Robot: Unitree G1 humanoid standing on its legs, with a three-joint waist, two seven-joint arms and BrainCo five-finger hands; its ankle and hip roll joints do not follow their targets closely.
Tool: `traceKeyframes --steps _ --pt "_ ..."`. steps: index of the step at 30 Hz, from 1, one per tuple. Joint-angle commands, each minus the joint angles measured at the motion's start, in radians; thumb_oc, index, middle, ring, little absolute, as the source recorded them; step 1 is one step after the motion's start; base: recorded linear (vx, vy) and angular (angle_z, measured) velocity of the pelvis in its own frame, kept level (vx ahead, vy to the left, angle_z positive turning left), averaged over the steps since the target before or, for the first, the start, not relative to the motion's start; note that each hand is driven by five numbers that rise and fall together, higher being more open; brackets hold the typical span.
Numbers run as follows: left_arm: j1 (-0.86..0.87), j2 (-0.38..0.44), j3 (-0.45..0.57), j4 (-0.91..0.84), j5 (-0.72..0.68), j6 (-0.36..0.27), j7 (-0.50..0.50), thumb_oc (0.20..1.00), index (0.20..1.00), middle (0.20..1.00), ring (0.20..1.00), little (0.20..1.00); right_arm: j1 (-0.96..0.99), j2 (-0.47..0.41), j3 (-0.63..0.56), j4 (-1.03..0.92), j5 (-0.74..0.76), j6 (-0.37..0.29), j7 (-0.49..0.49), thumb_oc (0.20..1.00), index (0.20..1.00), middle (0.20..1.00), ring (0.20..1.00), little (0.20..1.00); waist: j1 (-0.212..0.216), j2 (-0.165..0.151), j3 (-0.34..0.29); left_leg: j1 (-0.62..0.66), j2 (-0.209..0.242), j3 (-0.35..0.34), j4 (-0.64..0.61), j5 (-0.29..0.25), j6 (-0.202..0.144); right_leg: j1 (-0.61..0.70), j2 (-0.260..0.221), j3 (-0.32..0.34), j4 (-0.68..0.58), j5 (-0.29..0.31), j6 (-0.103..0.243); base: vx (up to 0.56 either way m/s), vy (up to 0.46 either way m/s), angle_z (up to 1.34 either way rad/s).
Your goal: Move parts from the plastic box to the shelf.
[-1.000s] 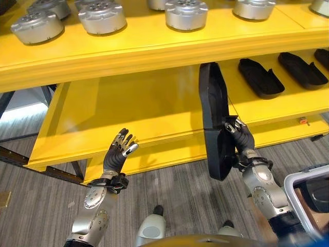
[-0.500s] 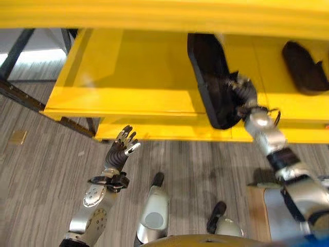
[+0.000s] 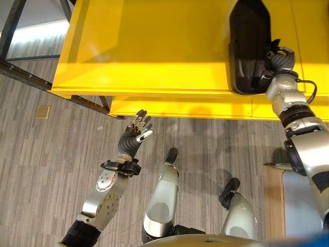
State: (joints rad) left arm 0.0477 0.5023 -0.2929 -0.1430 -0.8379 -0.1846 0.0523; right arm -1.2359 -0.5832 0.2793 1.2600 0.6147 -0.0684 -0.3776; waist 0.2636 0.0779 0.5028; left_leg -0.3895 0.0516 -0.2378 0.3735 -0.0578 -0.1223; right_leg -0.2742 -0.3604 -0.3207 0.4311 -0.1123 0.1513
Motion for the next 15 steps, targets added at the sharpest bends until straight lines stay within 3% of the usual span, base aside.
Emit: traceKeyframes --steps 1,4,15 --pt "0.024 0.054 0.013 -0.077 -0.001 -0.07 0.014 1.0 1.0 1.0 1.0 1.0 -0.114 -0.051 0.03 -0.036 0.017 -0.058 -0.008 0.2 0.2 0.2 0.2 0.2 -0.009 -0.01 -0.057 -0.048 0.011 0.021 0.019 -0.005 0.039 0.043 0.021 0.0 0.118 -0.108 -0.032 0.07 -0.046 0.14" --pt "-0.001 0.062 -0.008 -0.084 0.003 -0.074 0.017 1.0 1.0 1.0 1.0 1.0 -0.164 -0.1 0.037 0.007 0.039 -0.058 -0.011 0.2 0.2 0.2 0.2 0.2 0.002 -0.002 -0.052 -0.069 0.002 0.012 0.054 -0.042 0.039 0.028 0.015 0.009 0.156 -0.145 -0.023 0.02 -0.035 0.09" --pt "-0.039 0.082 -0.04 -0.103 -0.009 -0.091 0.022 1.0 1.0 1.0 1.0 1.0 -0.289 -0.226 0.163 0.031 0.0 -0.05 -0.009 0.2 0.2 0.2 0.2 0.2 0.012 0.023 -0.031 -0.164 -0.036 0.0 0.106 -0.055 0.054 -0.049 0.0 0.008 0.213 -0.164 -0.026 0.01 -0.015 0.08"
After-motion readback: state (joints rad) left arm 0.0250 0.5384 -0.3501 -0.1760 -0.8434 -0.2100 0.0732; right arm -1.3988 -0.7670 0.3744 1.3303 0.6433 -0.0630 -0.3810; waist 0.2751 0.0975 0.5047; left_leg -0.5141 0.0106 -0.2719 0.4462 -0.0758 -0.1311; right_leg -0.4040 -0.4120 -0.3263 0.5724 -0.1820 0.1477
